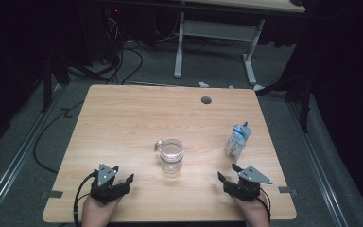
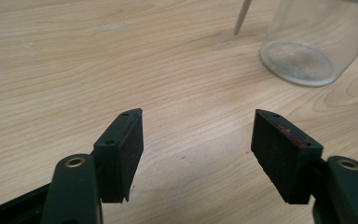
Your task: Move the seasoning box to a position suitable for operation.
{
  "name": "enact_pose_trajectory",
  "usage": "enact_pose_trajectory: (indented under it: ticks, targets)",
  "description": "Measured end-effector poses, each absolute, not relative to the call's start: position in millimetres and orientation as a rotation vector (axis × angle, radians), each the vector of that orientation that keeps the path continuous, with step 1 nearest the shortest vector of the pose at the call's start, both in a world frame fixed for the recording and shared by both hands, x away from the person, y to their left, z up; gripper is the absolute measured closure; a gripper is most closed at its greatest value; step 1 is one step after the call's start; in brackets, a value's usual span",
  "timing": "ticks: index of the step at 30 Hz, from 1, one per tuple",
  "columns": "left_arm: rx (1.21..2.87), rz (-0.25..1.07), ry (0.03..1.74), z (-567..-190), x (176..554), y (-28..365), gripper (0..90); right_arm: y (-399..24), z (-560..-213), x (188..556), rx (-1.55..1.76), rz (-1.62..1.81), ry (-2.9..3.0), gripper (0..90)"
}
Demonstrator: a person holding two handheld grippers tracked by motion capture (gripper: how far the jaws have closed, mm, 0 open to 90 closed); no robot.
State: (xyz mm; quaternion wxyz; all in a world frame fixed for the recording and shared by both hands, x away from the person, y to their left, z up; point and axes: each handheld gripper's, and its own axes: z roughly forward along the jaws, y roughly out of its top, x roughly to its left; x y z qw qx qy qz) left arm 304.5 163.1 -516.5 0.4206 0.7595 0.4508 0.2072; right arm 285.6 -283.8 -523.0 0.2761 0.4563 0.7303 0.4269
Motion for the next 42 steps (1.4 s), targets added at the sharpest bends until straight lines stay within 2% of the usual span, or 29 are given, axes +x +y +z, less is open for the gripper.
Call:
enact_pose_trajectory:
  ticks: [5,9,15,19,25,27,28,29,33,36,39,42]
  targets:
    - [1.900,0.488,1.113,-516,310,162,34.2,-289,-519,283,1.229,1.185,1.942,31.8]
    - [1.888,0.471,1.089,-514,318,163,35.5,-288,-516,280,1.197,1.170,1.949,37.7]
    - [1.892,0.429,1.070,-521,329,161,42.4,-281,-514,284,1.185,1.172,1.975,43.1]
    - [1.878,0.428,1.056,-520,329,161,40.4,-274,-514,287,1.176,1.196,1.991,47.7]
    - [1.858,0.445,1.064,-517,322,161,41.2,-247,-512,307,1.174,1.200,2.045,51.0]
    - [1.822,0.427,1.083,-516,323,162,37.9,-236,-508,316,1.180,1.192,2.065,57.0]
    - [1.822,0.427,1.083,-516,323,162,36.7,-236,-508,316,1.180,1.192,2.065,57.0]
    - [1.808,0.431,1.083,-517,322,162,37.5,-225,-505,325,1.180,1.197,2.067,61.1]
    - [1.837,0.420,1.086,-521,325,163,39.6,-210,-499,341,1.165,1.240,2.073,62.6]
    - [1.829,0.422,1.086,-522,325,160,47.8,-205,-493,355,1.167,1.263,2.081,62.5]
    - [1.795,0.397,1.108,-519,327,159,47.2,-204,-489,359,1.154,1.290,2.069,62.5]
    - [1.780,0.418,1.115,-510,331,152,46.8,-201,-488,355,1.116,1.341,2.066,66.5]
